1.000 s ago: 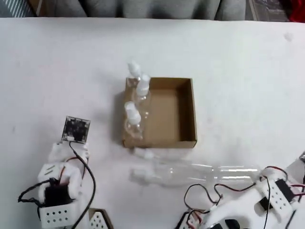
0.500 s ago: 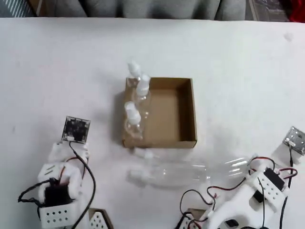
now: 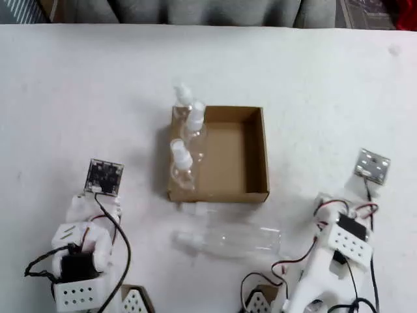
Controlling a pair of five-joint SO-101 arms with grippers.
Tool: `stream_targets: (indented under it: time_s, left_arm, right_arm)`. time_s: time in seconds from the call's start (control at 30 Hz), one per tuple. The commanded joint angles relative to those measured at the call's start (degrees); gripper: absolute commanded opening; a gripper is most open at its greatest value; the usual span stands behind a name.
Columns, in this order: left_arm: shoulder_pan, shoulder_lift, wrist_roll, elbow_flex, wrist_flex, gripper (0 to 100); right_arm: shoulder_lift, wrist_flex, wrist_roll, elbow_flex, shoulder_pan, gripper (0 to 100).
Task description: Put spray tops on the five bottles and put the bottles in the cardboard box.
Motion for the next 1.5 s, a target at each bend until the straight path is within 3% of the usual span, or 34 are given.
stream_targets:
  time_s: [0.0,0.27,0.57,0.73,0.97,1.13,1.37,1.47]
  left_arm:
    - [-0.5,-0.4,-0.7,0.0,0.5,2]
    - [-0.5,-0.4,-0.7,0.0,0.5,2]
    - [-0.5,-0.4,-0.7,0.0,0.5,2]
    - [-0.5,-0.4,-0.7,0.0,0.5,2]
    - [-0.5,-0.4,-0.7,0.0,0.5,2]
    - [-0.5,-0.4,-0.7,0.0,0.5,2]
    - [-0.5,-0.4,-0.7,0.0,0.5,2]
    - [-0.5,-0.4,-0.7,0.0,0.5,2]
  right_arm:
    - [-0.3,-0.7,-0.4,-3.6,-6.4,2.5]
    - [-0.6,6.1,0.3,-11.6,-7.3,2.9]
    - [-0.9,33.5,20.0,-28.2,-11.0,4.4]
    - [-1.0,45.3,28.2,-32.6,-19.4,15.2]
    - [-3.6,53.4,35.5,-30.2,-37.9,15.9]
    - [-9.9,53.9,38.1,-24.0,-51.2,15.9]
    - [-11.5,50.9,45.8,-17.3,-58.2,26.0]
    - [-11.6,48.1,50.2,-11.7,-61.6,25.5]
